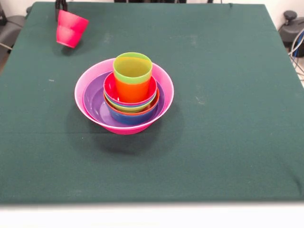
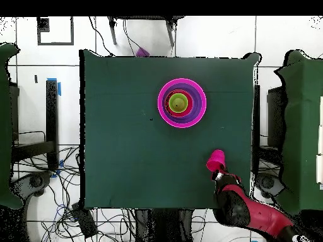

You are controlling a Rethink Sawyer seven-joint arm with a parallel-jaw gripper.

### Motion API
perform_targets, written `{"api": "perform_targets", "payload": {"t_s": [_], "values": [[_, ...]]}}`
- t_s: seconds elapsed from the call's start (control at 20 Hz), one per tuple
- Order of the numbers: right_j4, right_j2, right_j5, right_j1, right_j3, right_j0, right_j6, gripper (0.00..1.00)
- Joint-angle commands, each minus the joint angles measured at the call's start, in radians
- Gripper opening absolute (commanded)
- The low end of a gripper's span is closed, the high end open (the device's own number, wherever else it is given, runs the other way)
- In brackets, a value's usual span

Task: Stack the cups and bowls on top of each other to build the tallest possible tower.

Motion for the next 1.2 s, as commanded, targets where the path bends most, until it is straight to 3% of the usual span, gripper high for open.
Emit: {"api": "perform_targets", "payload": {"t_s": [0.05, 0.2, 0.35, 0.55, 0.65, 1.2], "values": [[-0.204, 0.019, 0.084, -0.009, -0.062, 0.043, -0.083, 0.00], [-0.199, -0.018, 0.033, 0.019, -0.091, 0.078, -0.037, 0.00], [-0.205, 0.036, 0.085, -0.021, -0.067, 0.051, -0.002, 0.00], [-0.183, 0.180, 0.205, -0.114, 0.004, -0.038, -0.001, 0.00], [-0.157, 0.237, 0.259, -0.127, 0.023, -0.078, -0.016, 0.00], [-0.074, 0.379, 0.414, -0.153, 0.040, -0.144, -0.043, 0.00]]}}
